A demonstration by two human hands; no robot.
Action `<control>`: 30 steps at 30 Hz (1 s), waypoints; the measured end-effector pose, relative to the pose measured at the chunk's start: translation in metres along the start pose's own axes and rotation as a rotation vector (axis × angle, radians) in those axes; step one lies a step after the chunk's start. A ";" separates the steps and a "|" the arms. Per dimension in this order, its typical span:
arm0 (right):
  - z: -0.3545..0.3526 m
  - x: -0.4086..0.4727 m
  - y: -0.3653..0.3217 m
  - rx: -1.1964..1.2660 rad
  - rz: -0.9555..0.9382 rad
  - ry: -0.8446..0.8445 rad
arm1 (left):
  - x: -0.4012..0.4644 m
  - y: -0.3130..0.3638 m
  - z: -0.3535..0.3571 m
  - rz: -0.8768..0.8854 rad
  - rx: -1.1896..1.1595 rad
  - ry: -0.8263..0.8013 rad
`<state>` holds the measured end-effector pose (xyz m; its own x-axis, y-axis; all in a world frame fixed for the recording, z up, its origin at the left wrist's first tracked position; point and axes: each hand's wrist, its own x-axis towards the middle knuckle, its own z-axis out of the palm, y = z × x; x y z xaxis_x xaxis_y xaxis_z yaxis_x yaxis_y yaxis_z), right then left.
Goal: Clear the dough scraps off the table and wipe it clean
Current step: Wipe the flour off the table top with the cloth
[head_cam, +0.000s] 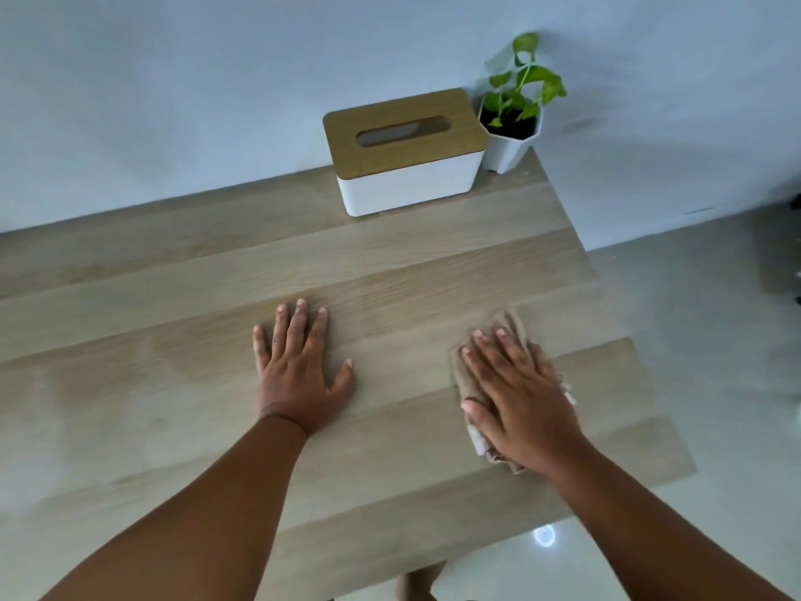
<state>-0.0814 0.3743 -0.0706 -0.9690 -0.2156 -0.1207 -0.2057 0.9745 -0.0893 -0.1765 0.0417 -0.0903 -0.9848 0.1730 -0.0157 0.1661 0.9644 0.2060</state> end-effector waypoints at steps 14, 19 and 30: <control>0.005 -0.021 -0.006 0.039 0.144 0.014 | -0.001 0.002 0.001 -0.009 0.005 0.034; 0.014 -0.075 0.024 0.004 -0.073 0.058 | -0.001 0.001 0.002 -0.018 0.011 0.032; 0.004 -0.102 0.110 -0.055 -0.026 0.001 | -0.001 0.002 0.000 -0.012 0.017 0.029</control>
<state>-0.0047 0.5027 -0.0720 -0.9635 -0.2404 -0.1176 -0.2376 0.9706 -0.0375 -0.1754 0.0433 -0.0895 -0.9877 0.1560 0.0109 0.1552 0.9696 0.1889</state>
